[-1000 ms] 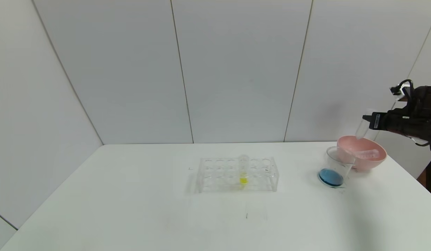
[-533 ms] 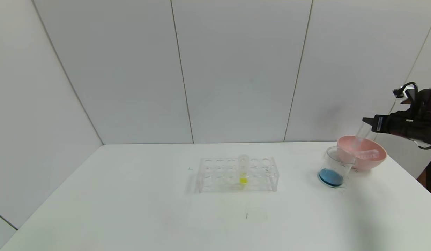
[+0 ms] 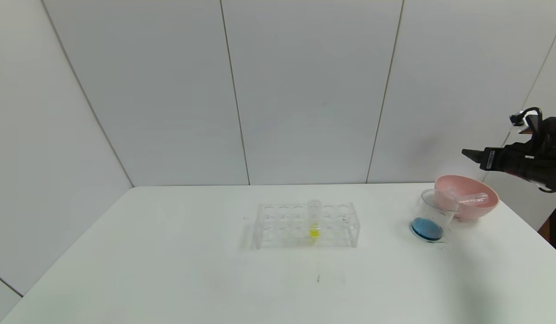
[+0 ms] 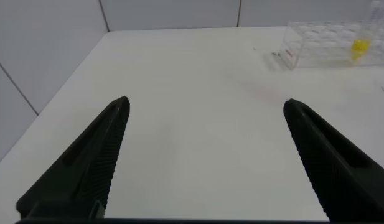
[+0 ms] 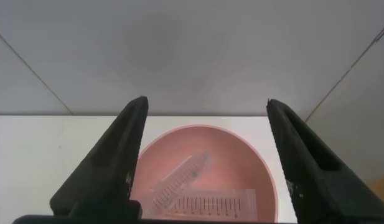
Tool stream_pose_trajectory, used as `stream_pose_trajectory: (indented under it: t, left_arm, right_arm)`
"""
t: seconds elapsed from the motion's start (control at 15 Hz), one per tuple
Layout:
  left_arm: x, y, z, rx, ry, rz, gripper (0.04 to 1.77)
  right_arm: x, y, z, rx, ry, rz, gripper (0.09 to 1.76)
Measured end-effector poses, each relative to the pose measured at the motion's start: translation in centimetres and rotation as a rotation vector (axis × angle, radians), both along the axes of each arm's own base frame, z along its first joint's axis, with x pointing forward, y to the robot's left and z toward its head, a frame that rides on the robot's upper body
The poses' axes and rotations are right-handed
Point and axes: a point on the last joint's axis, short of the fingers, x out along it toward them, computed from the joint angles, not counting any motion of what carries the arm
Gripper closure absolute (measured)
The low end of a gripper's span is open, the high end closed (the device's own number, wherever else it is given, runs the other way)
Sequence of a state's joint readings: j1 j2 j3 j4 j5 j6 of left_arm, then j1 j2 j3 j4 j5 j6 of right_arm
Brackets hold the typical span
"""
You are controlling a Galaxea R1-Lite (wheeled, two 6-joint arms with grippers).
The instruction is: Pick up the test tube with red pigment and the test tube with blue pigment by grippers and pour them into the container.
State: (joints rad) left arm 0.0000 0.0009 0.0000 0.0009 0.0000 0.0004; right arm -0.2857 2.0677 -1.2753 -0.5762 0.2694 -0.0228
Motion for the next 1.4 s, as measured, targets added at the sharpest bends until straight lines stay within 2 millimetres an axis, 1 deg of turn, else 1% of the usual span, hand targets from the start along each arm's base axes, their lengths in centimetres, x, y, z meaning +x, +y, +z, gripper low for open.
stream_pose_trajectory:
  t: [0.27,0.4,0.53,0.73,0.87,1.0,1.13,1.27,1.4]
  left_arm:
    - [0.0,0.0,0.0,0.0,0.0,0.0,0.05]
    - [0.0,0.0,0.0,0.0,0.0,0.0,0.05]
    - [0.0,0.0,0.0,0.0,0.0,0.0,0.05]
    - [0.0,0.0,0.0,0.0,0.0,0.0,0.05]
    - [0.0,0.0,0.0,0.0,0.0,0.0,0.05]
    - [0.0,0.0,0.0,0.0,0.0,0.0,0.05]
    - [0.0,0.0,0.0,0.0,0.0,0.0,0.05]
    - [0.0,0.0,0.0,0.0,0.0,0.0,0.05]
    - [0.0,0.0,0.0,0.0,0.0,0.0,0.05]
  right_arm:
    - [-0.6,-0.1,0.3,0.003,-0.01,-0.008,0.34]
    - [-0.7,0.5,0.8,0.016,-0.016,0.004,0.29]
    - [-0.7,2.3,1.3,0.039,-0.019,0.035,0.26]
    - [-1.1,6.1,2.3,0.037,-0.03,0.099,0.22]
    - [-2.0,8.7,3.1,0.031,-0.038,0.131,0.2]
    - [-3.6,10.4,4.3,0.026,-0.058,0.161,0.19]
    - [-5.4,10.9,5.6,0.024,-0.086,0.174,0.18]
    - [-7.8,11.0,6.8,0.021,-0.116,0.177,0.17]
    - [-10.9,11.1,8.2,0.017,-0.157,0.178,0.16]
